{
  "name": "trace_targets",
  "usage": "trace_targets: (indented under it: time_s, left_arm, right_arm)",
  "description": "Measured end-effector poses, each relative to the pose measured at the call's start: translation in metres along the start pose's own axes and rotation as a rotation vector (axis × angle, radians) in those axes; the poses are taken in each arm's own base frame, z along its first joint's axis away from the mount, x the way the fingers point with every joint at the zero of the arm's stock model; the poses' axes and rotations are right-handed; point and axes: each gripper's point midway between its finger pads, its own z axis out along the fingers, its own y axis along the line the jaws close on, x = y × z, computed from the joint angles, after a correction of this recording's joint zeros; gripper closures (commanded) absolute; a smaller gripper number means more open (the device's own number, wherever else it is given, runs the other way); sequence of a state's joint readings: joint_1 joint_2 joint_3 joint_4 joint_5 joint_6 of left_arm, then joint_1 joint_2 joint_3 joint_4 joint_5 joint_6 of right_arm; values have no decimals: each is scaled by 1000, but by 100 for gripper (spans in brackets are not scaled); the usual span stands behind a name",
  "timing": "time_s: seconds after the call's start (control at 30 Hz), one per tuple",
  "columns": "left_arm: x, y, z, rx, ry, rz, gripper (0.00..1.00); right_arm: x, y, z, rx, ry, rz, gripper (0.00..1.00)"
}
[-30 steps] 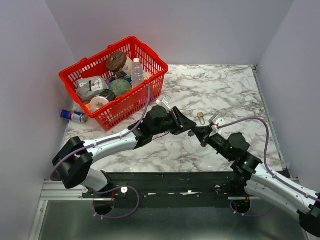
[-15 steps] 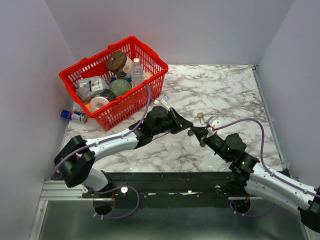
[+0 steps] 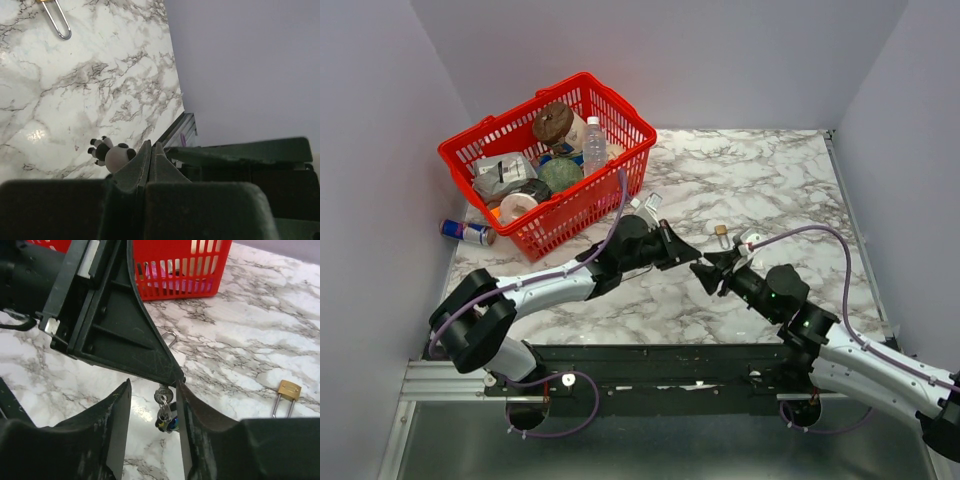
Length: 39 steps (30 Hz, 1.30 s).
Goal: Unlock with the key
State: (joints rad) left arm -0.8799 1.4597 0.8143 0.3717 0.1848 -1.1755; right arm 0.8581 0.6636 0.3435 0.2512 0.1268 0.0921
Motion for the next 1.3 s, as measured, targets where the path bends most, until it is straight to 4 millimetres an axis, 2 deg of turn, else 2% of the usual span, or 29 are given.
trace_targets:
  time_s: [0.13, 0.27, 0.47, 0.6, 0.73, 0.9, 1.07, 1.3]
  left_arm:
    - [-1, 6, -6, 46, 31, 62, 100]
    - [-6, 8, -15, 109, 65, 147, 100]
    - [-16, -15, -38, 280, 113, 300, 100]
    - [-18, -33, -58, 408, 126, 381, 100]
    - [-16, -49, -71, 522, 141, 441, 100]
    - [-13, -59, -81, 597, 152, 471, 100]
    - [-11, -65, -87, 636, 160, 488, 100]
    - [-7, -68, -91, 663, 183, 497, 100]
  right_arm:
    - [-10, 9, 1, -25, 8, 86, 32]
    - [-28, 15, 1, -81, -8, 183, 32]
    - [-35, 11, -1, -180, 7, 344, 32]
    - [-45, 33, -10, -338, -4, 423, 34]
    - [-52, 51, -18, -450, -7, 455, 41]
    - [-48, 58, -14, -501, 18, 475, 48]
    - [-40, 57, -7, -494, 44, 487, 44]
    - [-51, 54, -11, -486, -21, 405, 38]
